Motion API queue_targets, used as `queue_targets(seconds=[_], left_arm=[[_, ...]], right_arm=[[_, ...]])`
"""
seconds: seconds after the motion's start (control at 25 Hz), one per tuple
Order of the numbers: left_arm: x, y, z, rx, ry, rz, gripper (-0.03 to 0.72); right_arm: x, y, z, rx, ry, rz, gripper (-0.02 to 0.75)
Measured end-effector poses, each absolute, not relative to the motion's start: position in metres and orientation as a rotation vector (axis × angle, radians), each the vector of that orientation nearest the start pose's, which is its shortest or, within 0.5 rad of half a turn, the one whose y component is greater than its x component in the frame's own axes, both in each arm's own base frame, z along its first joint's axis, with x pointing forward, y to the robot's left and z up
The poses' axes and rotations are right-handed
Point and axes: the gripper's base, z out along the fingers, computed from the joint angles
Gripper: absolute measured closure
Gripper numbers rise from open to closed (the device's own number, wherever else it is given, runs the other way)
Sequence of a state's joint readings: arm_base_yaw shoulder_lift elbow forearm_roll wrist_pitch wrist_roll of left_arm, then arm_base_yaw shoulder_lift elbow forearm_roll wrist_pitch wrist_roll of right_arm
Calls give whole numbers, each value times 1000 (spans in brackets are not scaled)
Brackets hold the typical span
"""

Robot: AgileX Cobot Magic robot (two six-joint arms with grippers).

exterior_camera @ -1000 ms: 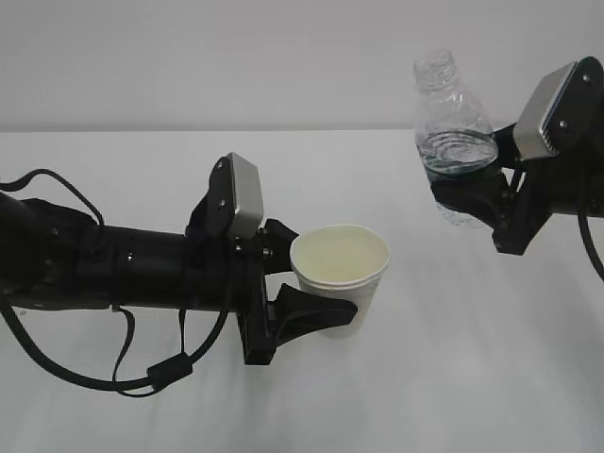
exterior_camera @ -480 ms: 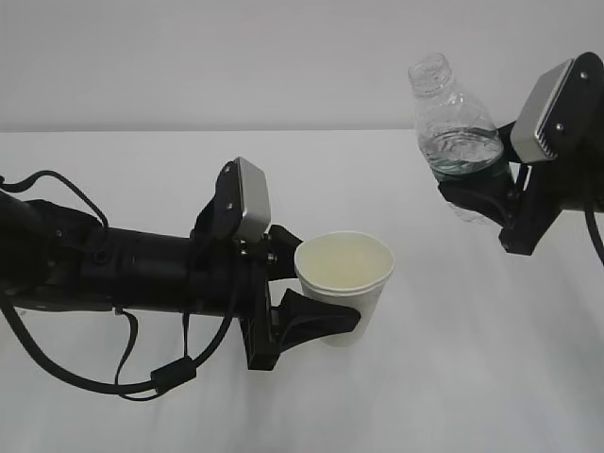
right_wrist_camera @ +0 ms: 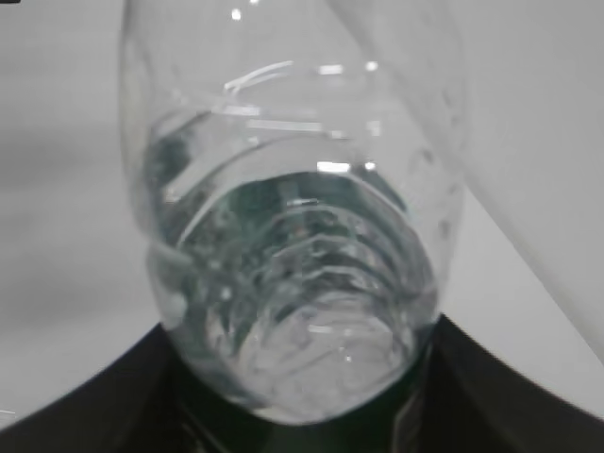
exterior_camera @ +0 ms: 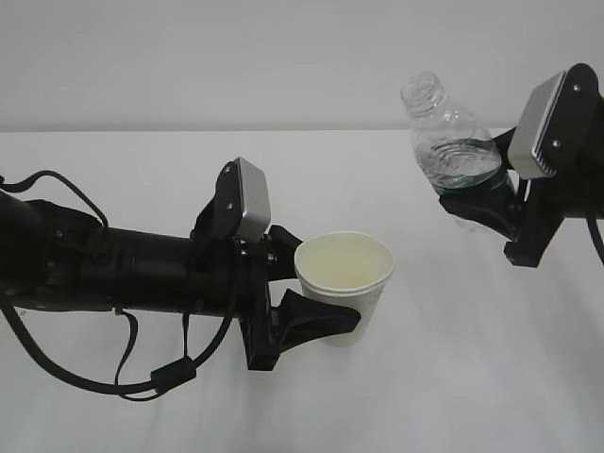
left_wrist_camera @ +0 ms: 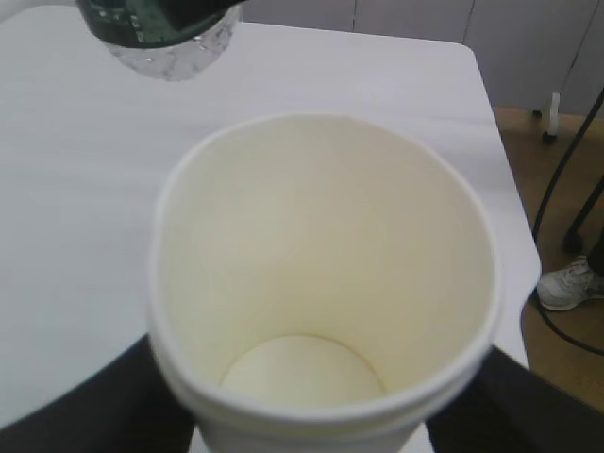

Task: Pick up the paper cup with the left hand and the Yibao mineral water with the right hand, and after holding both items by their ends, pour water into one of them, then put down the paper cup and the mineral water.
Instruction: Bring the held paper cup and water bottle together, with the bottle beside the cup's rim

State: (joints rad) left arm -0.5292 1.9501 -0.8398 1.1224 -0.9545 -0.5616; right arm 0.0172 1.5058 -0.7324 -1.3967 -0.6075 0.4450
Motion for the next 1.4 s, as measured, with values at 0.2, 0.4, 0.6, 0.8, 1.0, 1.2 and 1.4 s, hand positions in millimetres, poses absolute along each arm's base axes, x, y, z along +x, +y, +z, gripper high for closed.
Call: queue_targets(seconds=[0.2,0.4,0.6,0.8,1.0,1.2,1.4], left_arm=[[263,-232,140,1276,1558,-974,214],[263,-232,141,1273,1546,-987,214],[263,-232,141,1275,1541,-991,214],[262,-232,141,1277,1539,-993,214],[262,-232,141,1278,1539,-993,214],[262,-232,141,1280,1538,-993,214],[262,-232,141,1279,1540,-994,214]], right_arm=[[291,56,225,-1216,1630,71,295],[290,56,225,-1241,1614,54,295],[290,56,225,-1264,1595,36,295],[290,56,224,-1299,1572,13,295],[290,56,224,-1323,1552,-5,297],[290,56,224,-1328,1549,-8,300],[290,56,224,-1333,1547,-10,301]])
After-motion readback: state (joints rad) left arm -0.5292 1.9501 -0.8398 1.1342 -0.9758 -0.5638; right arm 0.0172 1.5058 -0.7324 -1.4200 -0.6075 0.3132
